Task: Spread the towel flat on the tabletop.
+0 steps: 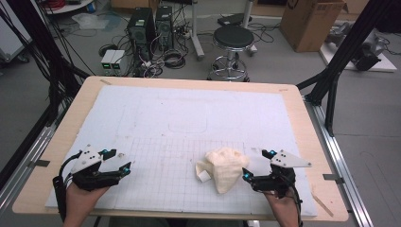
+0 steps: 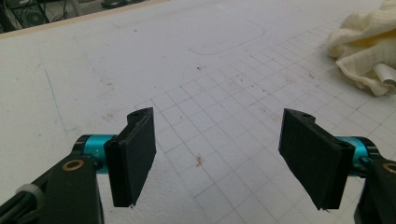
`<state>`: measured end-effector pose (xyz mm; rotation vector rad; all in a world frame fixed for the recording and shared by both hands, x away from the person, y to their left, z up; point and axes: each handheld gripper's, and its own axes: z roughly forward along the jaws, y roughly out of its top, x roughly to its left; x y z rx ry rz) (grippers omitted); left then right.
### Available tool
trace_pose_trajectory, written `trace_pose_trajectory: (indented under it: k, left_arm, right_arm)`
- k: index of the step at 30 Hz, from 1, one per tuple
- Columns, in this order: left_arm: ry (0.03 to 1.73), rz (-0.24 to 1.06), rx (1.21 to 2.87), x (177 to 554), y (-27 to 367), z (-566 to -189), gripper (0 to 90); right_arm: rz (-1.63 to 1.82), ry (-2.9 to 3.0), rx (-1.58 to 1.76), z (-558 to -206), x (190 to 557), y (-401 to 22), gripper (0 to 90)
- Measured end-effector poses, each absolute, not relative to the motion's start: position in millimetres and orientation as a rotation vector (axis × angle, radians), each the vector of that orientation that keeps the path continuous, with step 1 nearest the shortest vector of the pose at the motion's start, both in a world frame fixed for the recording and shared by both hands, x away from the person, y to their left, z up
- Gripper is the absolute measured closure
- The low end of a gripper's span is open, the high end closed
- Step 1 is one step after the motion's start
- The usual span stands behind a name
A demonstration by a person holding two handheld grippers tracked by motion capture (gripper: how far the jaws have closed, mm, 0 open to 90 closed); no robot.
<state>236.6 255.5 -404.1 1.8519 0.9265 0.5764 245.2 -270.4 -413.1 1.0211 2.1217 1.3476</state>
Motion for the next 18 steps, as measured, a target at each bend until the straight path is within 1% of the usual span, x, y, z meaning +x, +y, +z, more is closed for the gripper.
trace_pose_trajectory:
  k: [18]
  left_arm:
    - [0.928, 0.579, 1.858, 233.5, 254.6, -405.1, 23.3]
  right_arm:
    - [1.365, 2.120, 1.008, -408.8, 246.8, -269.4, 2.5]
